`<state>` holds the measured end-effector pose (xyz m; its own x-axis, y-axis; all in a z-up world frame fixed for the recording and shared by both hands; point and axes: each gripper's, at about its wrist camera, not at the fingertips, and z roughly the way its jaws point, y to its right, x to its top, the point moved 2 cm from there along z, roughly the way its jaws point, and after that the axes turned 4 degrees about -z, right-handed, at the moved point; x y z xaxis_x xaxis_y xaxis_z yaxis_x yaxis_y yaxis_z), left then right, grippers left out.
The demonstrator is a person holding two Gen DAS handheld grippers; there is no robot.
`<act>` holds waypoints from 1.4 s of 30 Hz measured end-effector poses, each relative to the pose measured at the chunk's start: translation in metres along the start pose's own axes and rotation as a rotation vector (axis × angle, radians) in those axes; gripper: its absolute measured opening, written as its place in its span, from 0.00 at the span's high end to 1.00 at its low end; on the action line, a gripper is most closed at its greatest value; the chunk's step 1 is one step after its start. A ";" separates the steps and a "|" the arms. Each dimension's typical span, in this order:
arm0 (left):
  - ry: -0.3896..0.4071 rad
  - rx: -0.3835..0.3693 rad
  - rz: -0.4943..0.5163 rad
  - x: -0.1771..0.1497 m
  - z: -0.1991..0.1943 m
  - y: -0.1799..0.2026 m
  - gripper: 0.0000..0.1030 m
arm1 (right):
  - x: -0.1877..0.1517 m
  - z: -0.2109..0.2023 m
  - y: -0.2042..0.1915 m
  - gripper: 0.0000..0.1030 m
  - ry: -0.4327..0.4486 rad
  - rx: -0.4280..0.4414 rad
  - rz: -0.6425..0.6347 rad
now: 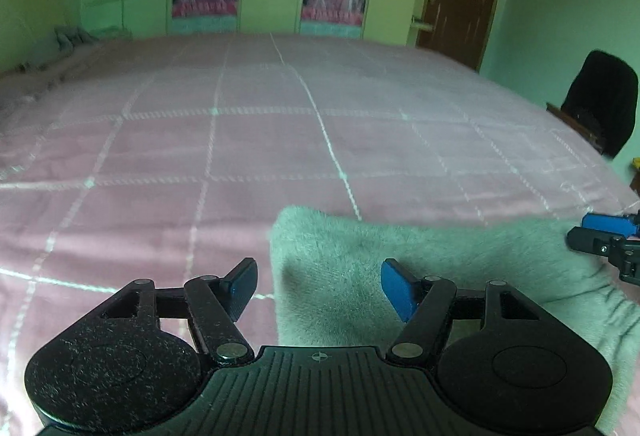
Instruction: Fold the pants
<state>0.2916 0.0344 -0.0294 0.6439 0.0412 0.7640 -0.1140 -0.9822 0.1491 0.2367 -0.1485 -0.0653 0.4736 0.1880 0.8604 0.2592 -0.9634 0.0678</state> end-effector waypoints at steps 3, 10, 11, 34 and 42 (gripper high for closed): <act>-0.103 0.016 -0.006 -0.011 0.030 -0.002 0.32 | -0.004 0.019 -0.002 0.31 -0.048 -0.038 -0.037; -0.043 0.014 -0.042 -0.010 0.017 -0.005 0.20 | -0.014 0.032 0.017 0.27 -0.110 -0.024 0.085; -0.043 0.012 -0.037 -0.009 0.019 -0.003 0.20 | -0.011 0.023 0.017 0.27 -0.071 -0.031 0.082; -0.116 0.049 0.079 -0.061 -0.047 0.025 0.11 | -0.045 -0.006 0.013 0.16 -0.265 0.021 0.232; -0.092 0.069 0.078 -0.087 -0.079 0.025 0.00 | -0.070 -0.031 0.010 0.09 -0.298 0.058 0.257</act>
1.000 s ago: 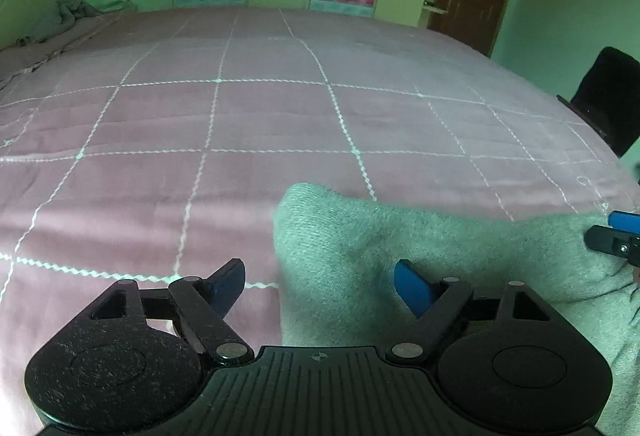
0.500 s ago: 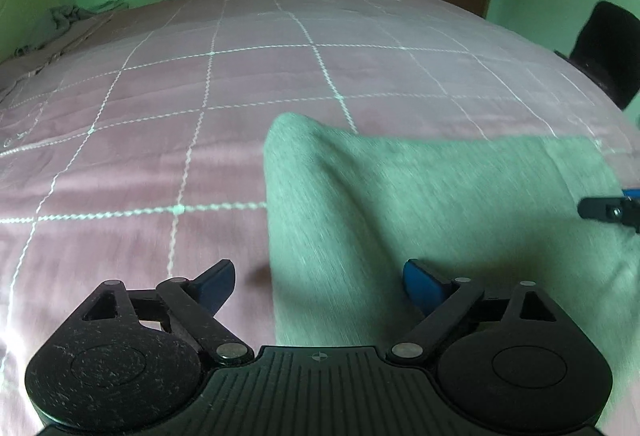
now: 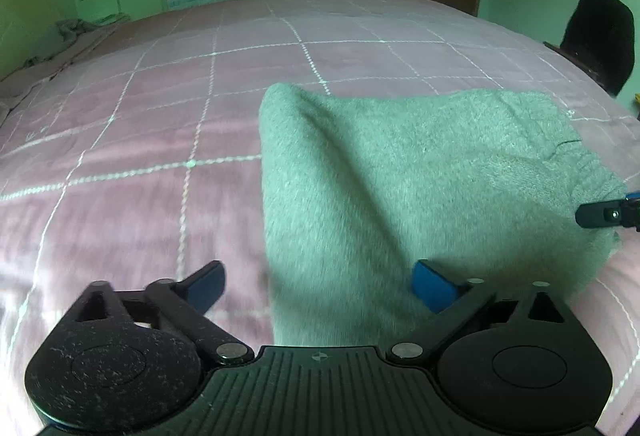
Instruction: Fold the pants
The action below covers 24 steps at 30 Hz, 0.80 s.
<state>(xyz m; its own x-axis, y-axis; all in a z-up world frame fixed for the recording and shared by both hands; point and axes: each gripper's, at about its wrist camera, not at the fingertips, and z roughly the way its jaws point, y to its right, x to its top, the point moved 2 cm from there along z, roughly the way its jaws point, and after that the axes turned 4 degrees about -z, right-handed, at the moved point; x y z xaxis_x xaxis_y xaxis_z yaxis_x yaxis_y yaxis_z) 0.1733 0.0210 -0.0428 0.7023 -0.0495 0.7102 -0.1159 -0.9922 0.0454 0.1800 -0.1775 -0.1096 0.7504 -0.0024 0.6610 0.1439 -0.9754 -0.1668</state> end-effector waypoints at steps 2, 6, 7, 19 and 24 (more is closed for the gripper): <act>-0.001 -0.014 -0.033 -0.006 -0.004 -0.005 0.00 | -0.008 -0.001 0.004 0.07 -0.001 0.024 0.029; -0.006 -0.048 -0.100 -0.015 -0.007 -0.019 0.00 | -0.019 -0.001 0.013 0.04 0.005 0.059 0.099; -0.009 -0.060 -0.117 -0.017 -0.007 -0.023 0.00 | -0.021 -0.001 0.012 0.03 0.014 0.059 0.097; -0.040 -0.419 -0.441 -0.008 0.020 -0.098 0.00 | -0.019 -0.018 0.068 0.02 0.108 0.326 0.304; -0.108 -0.537 -0.511 -0.001 0.053 -0.113 0.04 | -0.013 0.010 0.086 0.04 0.048 0.481 0.389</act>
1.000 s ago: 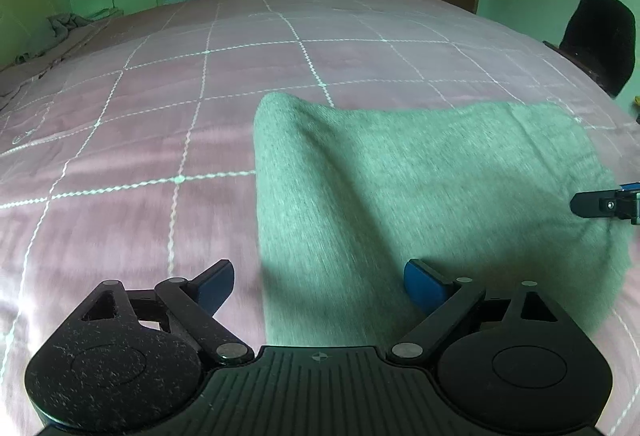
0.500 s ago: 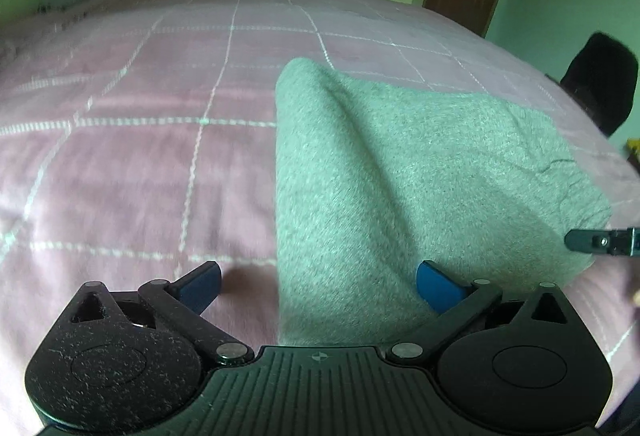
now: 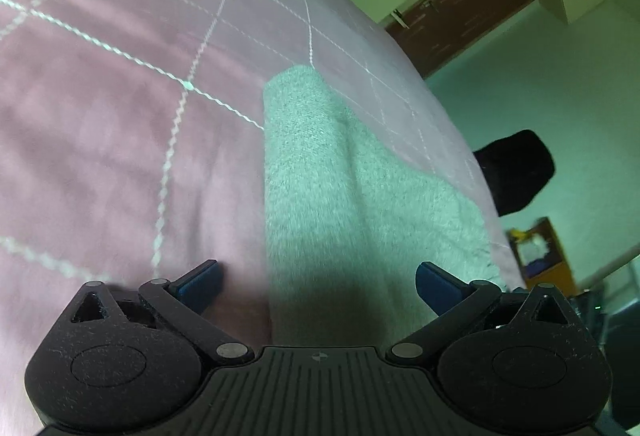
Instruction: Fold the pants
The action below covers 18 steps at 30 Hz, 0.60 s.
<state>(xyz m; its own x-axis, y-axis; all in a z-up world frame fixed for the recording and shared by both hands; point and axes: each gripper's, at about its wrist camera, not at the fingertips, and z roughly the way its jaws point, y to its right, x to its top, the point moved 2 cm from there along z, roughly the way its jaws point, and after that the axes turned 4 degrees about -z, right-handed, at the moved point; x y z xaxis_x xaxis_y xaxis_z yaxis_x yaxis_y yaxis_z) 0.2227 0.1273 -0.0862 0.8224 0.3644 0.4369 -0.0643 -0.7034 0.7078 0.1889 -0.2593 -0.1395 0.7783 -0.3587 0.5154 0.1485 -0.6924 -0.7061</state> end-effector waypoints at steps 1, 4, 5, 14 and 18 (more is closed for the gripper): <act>-0.011 -0.014 -0.002 0.003 0.005 -0.001 0.06 | 0.002 0.004 0.002 0.04 -0.011 0.022 0.004; -0.060 -0.072 -0.005 0.015 0.024 -0.002 0.10 | 0.011 0.016 0.006 0.10 -0.032 0.050 0.000; -0.075 -0.089 -0.004 0.019 0.030 -0.002 0.12 | 0.015 0.020 0.006 0.28 -0.042 0.063 0.004; -0.114 -0.184 -0.060 0.035 0.079 -0.020 0.66 | 0.038 0.055 0.014 0.33 -0.118 0.148 -0.024; -0.053 -0.245 -0.071 0.036 0.070 -0.019 0.75 | 0.049 0.065 0.006 0.49 -0.132 0.162 -0.071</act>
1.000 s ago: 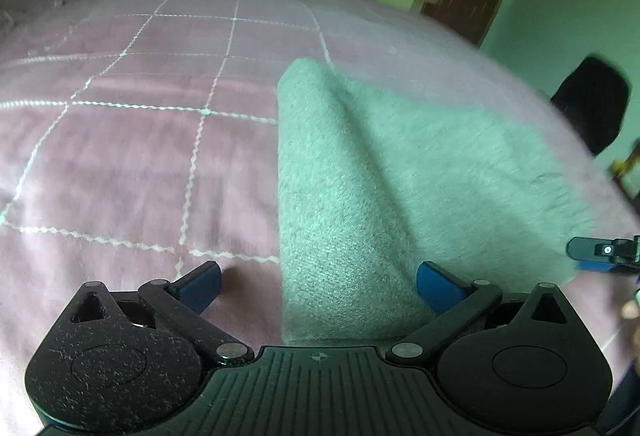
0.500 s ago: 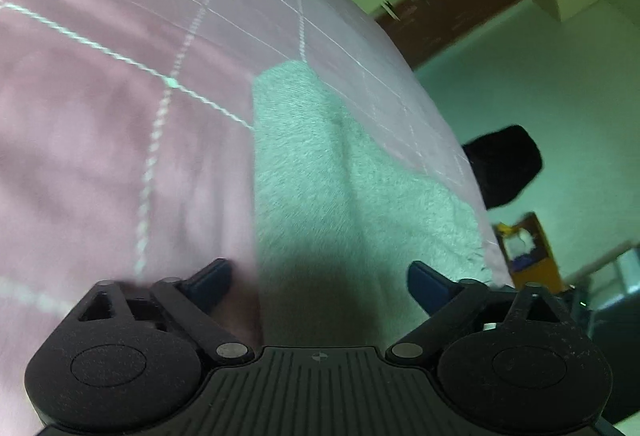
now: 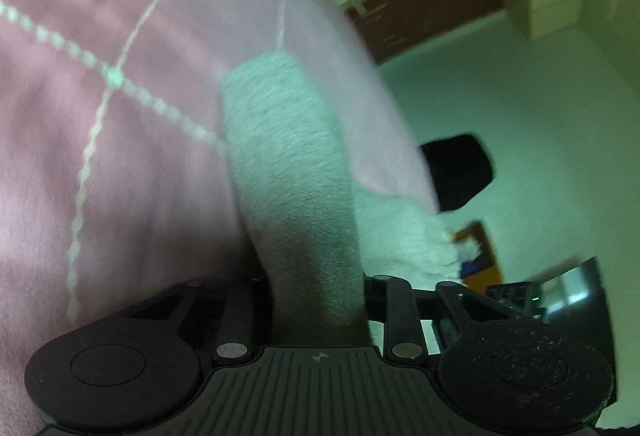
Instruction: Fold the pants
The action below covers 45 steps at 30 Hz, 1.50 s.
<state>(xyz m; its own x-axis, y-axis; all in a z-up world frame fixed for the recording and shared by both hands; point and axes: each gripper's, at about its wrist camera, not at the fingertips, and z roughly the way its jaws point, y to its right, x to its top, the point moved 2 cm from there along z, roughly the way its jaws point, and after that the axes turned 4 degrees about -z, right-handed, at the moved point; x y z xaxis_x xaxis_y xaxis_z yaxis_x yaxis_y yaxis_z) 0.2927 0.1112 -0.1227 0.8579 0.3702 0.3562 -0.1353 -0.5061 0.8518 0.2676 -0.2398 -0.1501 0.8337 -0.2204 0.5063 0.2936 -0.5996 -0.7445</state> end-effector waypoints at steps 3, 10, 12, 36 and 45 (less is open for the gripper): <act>0.032 -0.034 0.051 0.017 -0.004 0.019 0.75 | 0.018 -0.003 -0.013 0.51 0.006 0.049 -0.049; 0.144 0.017 0.083 0.103 0.017 0.041 0.72 | 0.106 0.013 -0.022 0.52 0.069 0.068 -0.116; 0.128 0.175 0.026 0.115 0.037 0.027 0.61 | 0.132 0.029 -0.008 0.21 0.078 -0.003 -0.073; 0.203 0.594 0.423 -0.036 -0.034 0.100 0.16 | 0.043 -0.015 -0.012 0.04 0.033 -0.341 -0.097; 0.268 0.636 0.505 -0.130 -0.102 0.155 0.09 | -0.039 -0.097 -0.070 0.00 0.157 -0.445 -0.256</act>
<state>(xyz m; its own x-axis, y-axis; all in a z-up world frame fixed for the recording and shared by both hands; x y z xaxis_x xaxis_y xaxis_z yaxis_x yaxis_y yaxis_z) 0.1097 0.0645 0.0020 0.6122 0.1138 0.7825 -0.0975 -0.9712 0.2176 0.1691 -0.2633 -0.0756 0.6714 -0.1160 0.7319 0.2236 -0.9099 -0.3493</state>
